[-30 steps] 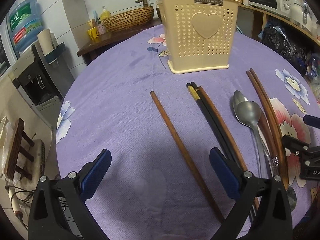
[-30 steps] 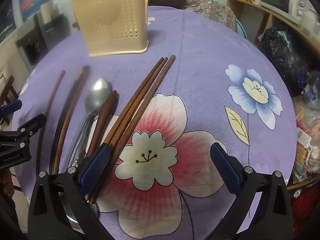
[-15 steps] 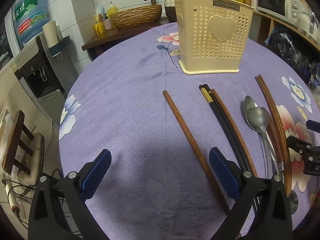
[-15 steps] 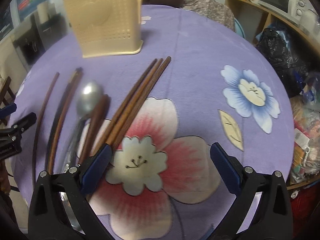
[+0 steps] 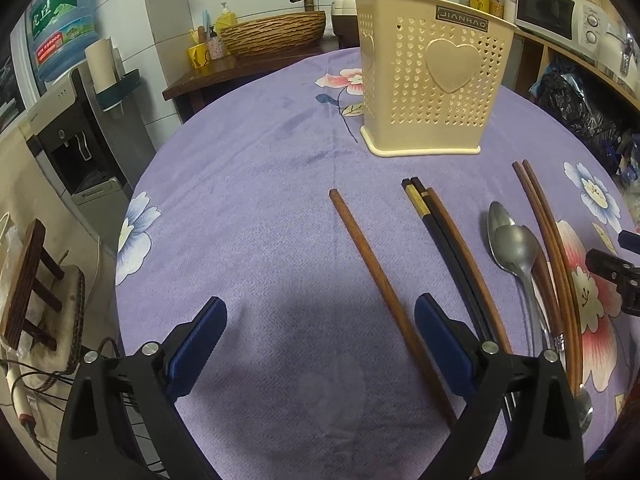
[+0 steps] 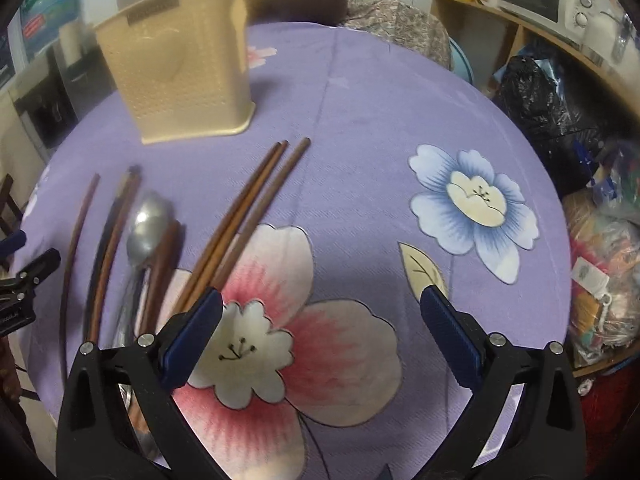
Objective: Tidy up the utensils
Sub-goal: 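Move the left tool toward the chopsticks while the right tool approaches the brown chopsticks, then grasp a brown chopstick with the left tool while the right tool grasps another brown chopstick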
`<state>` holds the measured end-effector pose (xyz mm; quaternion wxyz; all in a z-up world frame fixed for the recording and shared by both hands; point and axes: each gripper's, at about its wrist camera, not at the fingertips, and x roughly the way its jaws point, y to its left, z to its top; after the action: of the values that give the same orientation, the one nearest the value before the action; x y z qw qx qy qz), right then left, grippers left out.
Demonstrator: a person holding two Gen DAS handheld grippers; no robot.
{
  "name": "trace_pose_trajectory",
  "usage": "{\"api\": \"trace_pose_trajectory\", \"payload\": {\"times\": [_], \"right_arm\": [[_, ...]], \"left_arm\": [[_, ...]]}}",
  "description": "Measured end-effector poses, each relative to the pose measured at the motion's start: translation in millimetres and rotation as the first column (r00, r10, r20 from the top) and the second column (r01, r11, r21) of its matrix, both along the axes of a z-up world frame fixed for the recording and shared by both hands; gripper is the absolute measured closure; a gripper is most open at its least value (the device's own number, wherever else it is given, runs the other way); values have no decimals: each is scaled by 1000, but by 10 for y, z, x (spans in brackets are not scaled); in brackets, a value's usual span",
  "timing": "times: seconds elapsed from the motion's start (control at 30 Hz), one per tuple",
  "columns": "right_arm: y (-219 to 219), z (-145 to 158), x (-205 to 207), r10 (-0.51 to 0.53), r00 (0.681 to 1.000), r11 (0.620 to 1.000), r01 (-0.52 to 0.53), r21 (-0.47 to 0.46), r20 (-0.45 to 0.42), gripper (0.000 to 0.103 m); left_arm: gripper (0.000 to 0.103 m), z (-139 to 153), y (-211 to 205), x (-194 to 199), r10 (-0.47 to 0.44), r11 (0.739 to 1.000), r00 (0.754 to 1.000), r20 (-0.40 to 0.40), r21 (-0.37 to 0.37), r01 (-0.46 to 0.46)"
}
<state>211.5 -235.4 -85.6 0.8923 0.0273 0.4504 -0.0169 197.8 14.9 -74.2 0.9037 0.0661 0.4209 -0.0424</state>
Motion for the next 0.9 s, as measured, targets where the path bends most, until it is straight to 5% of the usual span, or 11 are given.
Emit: {"api": "trace_pose_trajectory", "payload": {"times": [0.27,0.53,0.7,0.9], "right_arm": [[95,78,58,3,999,1000,-4,17,43,5],[-28,130,217,-17,999,996,14,88,37,10],[-107,116,533,-41,999,991,40,131,3,22],[-166,38,884,-80,995,983,89,159,-66,37]], "left_arm": [[47,-76,-4,363,6,992,994,-109,-124,-20],[77,-68,-165,618,-5,995,992,-123,-96,-7],[79,-62,-309,700,-44,997,991,-126,-69,36],[79,-46,-205,693,-52,991,989,-137,-128,34]]}}
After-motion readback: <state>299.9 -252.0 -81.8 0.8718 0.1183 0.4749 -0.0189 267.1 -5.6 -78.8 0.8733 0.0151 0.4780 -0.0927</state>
